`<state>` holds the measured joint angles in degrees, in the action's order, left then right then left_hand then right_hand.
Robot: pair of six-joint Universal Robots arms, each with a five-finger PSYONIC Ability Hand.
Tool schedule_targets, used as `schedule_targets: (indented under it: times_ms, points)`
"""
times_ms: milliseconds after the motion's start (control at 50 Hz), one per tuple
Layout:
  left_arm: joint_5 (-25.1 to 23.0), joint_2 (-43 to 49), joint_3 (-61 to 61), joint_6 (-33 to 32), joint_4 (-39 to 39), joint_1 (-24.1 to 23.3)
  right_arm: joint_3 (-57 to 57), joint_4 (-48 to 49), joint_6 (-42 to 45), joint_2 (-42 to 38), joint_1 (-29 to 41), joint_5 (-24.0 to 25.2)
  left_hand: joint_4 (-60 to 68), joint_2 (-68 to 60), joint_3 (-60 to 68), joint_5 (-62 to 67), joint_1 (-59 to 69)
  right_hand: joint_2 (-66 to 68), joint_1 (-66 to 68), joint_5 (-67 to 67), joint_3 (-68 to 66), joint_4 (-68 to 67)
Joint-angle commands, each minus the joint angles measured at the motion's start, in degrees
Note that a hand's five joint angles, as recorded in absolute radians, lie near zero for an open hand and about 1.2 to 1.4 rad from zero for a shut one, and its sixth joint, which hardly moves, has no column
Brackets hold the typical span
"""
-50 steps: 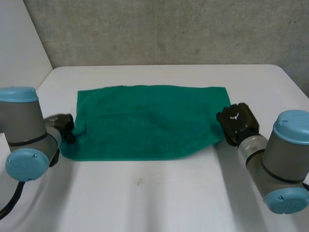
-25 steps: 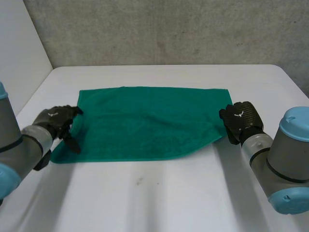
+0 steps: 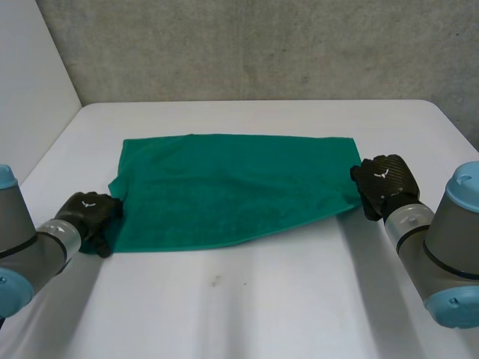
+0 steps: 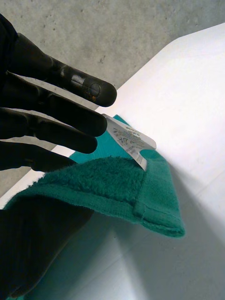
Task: Fold the towel.
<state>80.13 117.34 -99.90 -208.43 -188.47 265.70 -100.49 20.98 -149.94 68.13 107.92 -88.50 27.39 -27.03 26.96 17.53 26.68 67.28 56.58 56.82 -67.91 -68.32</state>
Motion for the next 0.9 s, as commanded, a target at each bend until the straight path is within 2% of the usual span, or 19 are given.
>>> schedule_targets:
  times_ms: [20,180,340,600,660,680,700,720,740,840,900]
  points:
    - [0.0,2.3,1.5,0.1,-0.7,-0.1,-0.1,-0.1,0.0,0.0,0.0,0.0,6.9,-7.2,7.3,6.7,7.6,12.7,23.4,13.2,-12.1,-11.7]
    - [0.1,4.1,3.0,0.1,-1.4,-0.1,-0.3,0.0,0.1,0.0,0.0,0.1,9.7,-10.1,10.2,9.6,10.4,12.7,23.4,13.2,-12.1,-11.7]
    - [-0.1,4.5,3.6,0.2,-6.2,-0.2,-0.3,0.0,0.1,-0.1,0.2,0.1,20.2,-20.5,20.6,20.0,20.9,12.7,23.4,13.2,-12.1,-11.7]
    - [-0.1,5.6,5.7,0.3,-6.6,-0.3,-0.4,0.0,0.3,-0.2,0.3,0.2,23.0,-23.4,23.5,22.9,23.7,12.7,23.4,13.2,-12.1,-11.7]
    - [0.0,6.1,6.5,0.3,-6.6,-0.3,-0.4,0.0,0.4,-0.3,0.2,0.2,29.9,-30.3,30.3,29.8,30.6,12.7,23.4,13.2,-12.1,-11.7]
    - [0.3,6.2,6.7,0.2,-6.6,-0.3,-0.3,0.0,0.4,-0.3,0.2,0.1,37.4,-37.8,37.8,37.3,38.1,12.7,23.4,13.2,-12.1,-11.7]
    - [0.3,6.2,6.7,0.2,-6.6,-0.3,-0.2,0.0,0.4,-0.3,0.2,0.1,37.5,-37.9,37.9,37.4,38.2,12.7,23.4,13.2,-12.1,-11.7]
    - [0.4,6.2,6.9,0.2,-6.6,-0.3,-0.1,0.0,0.4,-0.3,0.1,0.0,42.0,-42.3,42.4,41.9,42.7,12.7,23.4,13.2,-12.1,-11.7]
    - [0.7,6.1,7.1,0.2,-6.6,-0.3,-0.1,0.0,0.4,-0.2,0.1,0.0,52.5,-52.9,52.9,52.4,53.2,12.7,23.4,13.2,-12.1,-11.7]
    - [2.2,1.4,5.7,0.2,-5.5,-0.7,0.8,-1.0,1.0,0.5,-0.1,-0.1,52.6,-53.0,53.0,52.5,53.3,12.7,23.4,13.2,-12.1,-11.7]
    - [3.5,-3.8,2.6,0.0,-3.7,-0.9,2.3,-5.7,2.8,2.6,-0.1,-0.1,52.6,-53.0,53.0,52.5,53.3,12.7,23.4,13.2,-12.1,-11.7]
